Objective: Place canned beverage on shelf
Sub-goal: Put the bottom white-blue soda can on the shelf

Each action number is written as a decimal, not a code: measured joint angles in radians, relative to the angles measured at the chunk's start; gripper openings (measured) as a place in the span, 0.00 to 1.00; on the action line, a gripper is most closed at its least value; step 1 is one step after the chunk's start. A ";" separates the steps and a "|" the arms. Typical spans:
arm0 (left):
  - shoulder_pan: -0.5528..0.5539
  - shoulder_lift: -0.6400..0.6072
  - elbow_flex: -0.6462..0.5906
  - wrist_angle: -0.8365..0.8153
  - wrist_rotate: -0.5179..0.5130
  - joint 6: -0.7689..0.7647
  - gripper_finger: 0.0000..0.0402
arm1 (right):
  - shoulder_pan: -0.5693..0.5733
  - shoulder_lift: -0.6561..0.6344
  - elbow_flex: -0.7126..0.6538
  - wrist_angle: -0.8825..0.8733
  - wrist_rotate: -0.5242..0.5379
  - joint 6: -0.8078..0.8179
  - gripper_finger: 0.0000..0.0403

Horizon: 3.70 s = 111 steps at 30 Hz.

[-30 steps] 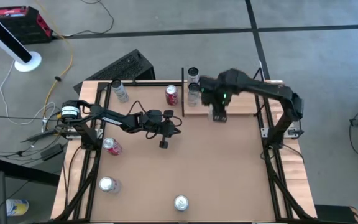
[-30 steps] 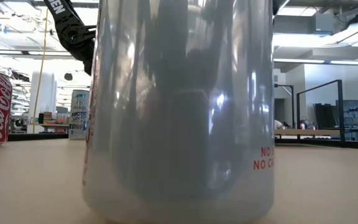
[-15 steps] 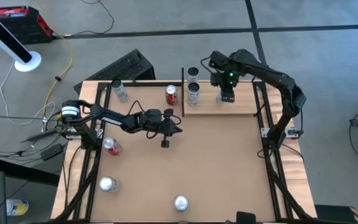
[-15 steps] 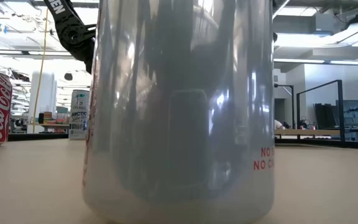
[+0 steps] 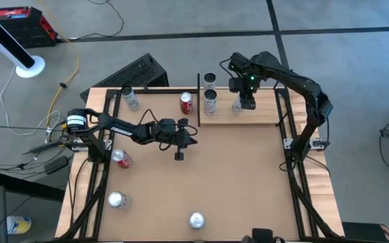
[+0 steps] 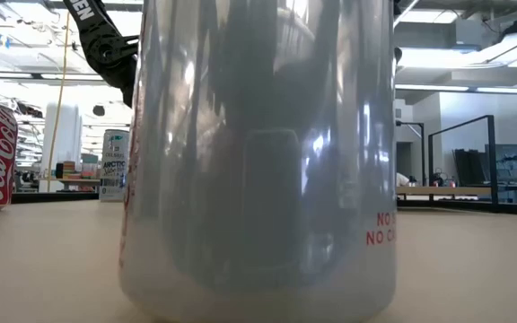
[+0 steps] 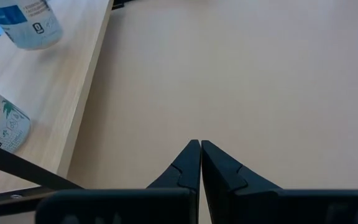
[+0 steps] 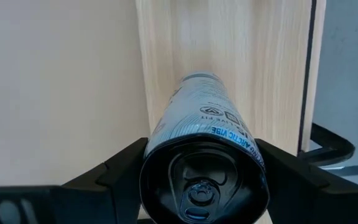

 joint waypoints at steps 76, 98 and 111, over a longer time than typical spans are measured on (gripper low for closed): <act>-0.019 0.000 0.000 -0.019 0.083 -0.069 0.00 | -0.030 -0.455 -0.856 0.788 0.082 0.329 0.35; -0.033 0.000 0.000 -0.017 0.053 -0.162 0.00 | -0.122 -0.327 -0.859 1.064 0.084 0.170 0.05; -0.033 0.000 0.000 -0.025 0.052 -0.161 0.00 | -0.142 -0.327 -0.859 1.009 -0.008 0.202 0.04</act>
